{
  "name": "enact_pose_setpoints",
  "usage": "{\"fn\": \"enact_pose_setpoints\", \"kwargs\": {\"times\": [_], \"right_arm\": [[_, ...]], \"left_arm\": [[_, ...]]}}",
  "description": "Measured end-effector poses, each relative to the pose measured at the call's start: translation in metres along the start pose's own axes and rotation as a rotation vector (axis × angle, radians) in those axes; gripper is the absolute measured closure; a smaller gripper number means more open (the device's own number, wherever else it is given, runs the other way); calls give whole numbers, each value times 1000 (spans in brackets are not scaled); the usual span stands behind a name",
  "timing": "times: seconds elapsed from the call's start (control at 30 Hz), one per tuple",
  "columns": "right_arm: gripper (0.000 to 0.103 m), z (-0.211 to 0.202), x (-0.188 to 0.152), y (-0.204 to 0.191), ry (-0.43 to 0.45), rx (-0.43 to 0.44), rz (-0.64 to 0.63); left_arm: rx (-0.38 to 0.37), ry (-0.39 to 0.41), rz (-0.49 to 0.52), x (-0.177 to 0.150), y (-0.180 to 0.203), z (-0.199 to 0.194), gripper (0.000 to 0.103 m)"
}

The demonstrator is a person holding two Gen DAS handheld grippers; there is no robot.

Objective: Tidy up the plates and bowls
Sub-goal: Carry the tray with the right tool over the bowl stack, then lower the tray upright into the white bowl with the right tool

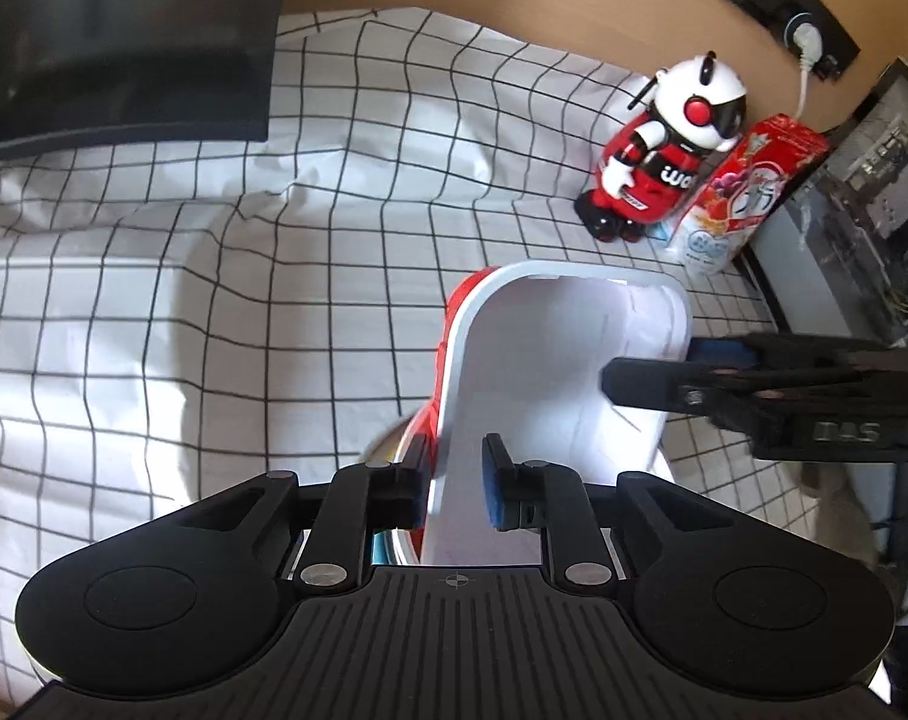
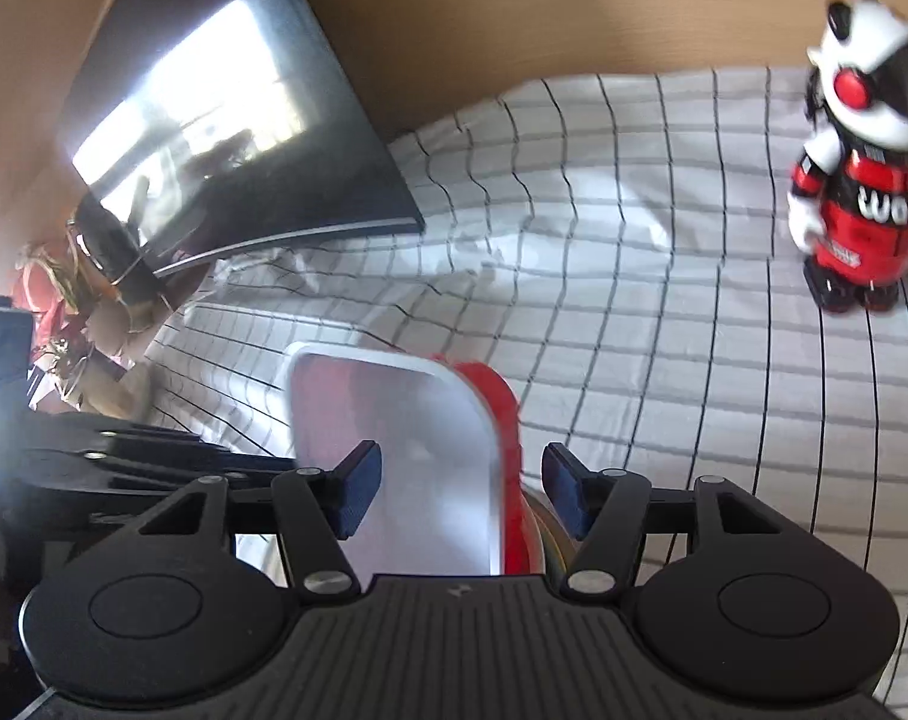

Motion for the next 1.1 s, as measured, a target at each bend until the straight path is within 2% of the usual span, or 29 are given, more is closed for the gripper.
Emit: {"fn": "enact_pose_setpoints", "kwargs": {"times": [0.23, 0.3, 0.43, 0.63, 0.83, 0.93, 1.1], "right_arm": [[43, 9, -32, 12, -71, -10, 55], [43, 12, -40, 16, -91, -4, 79], [42, 20, -54, 20, -131, 29, 131], [42, 16, -57, 18, -114, 26, 158], [43, 10, -64, 26, -105, 39, 253], [41, 9, -68, 24, -128, 45, 272], [38, 12, -65, 19, -151, 7, 282]], "left_arm": [[11, -33, -55, -21, -11, 2, 84], [4, -38, -65, -25, -13, 4, 84], [34, -42, -66, -28, -11, 13, 85], [63, -50, -93, -28, -16, 18, 86], [56, -50, -113, -30, -19, 18, 87], [56, -50, -105, -30, -19, 18, 87], [50, -57, -84, -30, -18, 19, 88]]}}
Point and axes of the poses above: each gripper's, at about its wrist camera, not at the fingertips, and z roughly the way its jaws point, y to its right, x to its top, the point moved 3 cm from there along z, roughly the way its jaws point, and after that the axes turned 5 degrees about y, right-handed, at the moved point
